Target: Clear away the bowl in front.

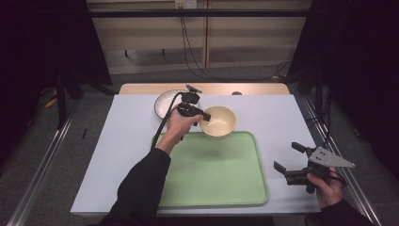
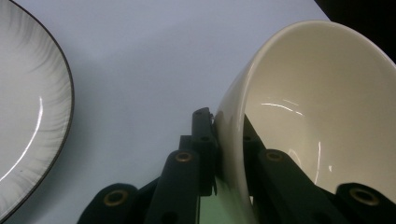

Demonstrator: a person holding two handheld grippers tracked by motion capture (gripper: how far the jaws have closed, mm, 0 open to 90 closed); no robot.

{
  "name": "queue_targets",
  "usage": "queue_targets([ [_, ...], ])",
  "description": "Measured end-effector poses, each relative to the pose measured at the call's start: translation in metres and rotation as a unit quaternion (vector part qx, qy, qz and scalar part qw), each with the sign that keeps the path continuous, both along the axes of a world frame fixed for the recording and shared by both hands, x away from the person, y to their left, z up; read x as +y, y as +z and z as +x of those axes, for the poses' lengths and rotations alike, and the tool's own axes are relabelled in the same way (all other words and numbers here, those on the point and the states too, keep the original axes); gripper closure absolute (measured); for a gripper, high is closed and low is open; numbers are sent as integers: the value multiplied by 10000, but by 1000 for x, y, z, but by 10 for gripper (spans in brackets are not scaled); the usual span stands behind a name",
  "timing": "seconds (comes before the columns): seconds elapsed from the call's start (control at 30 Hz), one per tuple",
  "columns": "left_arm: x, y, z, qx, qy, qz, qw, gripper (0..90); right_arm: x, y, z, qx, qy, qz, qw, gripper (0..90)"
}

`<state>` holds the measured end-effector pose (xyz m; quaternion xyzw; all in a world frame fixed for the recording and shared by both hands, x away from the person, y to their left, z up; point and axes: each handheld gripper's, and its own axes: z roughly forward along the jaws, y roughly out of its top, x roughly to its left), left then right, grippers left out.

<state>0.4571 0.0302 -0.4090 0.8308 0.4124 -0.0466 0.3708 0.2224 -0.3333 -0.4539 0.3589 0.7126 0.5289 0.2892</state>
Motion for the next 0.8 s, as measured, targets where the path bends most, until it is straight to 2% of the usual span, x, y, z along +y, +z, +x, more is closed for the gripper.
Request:
queue_targets([
  [0.1, -4, -2, -2, 20, -67, 26, 10000, 832, 0, 0, 1, 33, 18, -67, 10000, 6],
  [0.17, -6, -4, -4, 72, -64, -57, 9999, 833, 0, 0, 1, 32, 14, -76, 10000, 6],
  [0.3, -13, -6, -6, 42, -187, 53, 9998, 832, 0, 0, 1, 33, 16, -81, 10000, 6],
  [0.33, -15, -7, -7, 74, -133, -2, 9999, 832, 0, 0, 1, 28, 20, -80, 10000, 6],
  [0.47, -24, -7, -8, 107, -204, -25, 9997, 832, 0, 0, 1, 24, 28, -81, 10000, 6],
  [0.6, -28, -8, -7, 103, -287, 87, 9995, 832, 0, 0, 0, 21, -17, -20, 10000, 6],
  [0.73, -39, -8, -9, 210, -288, 9, 9994, 832, 0, 0, 0, -7, -30, 52, 10000, 6],
  [0.8, -40, -7, -9, 162, -346, 88, 9992, 832, 0, 0, 0, -9, -27, 45, 10000, 6],
])
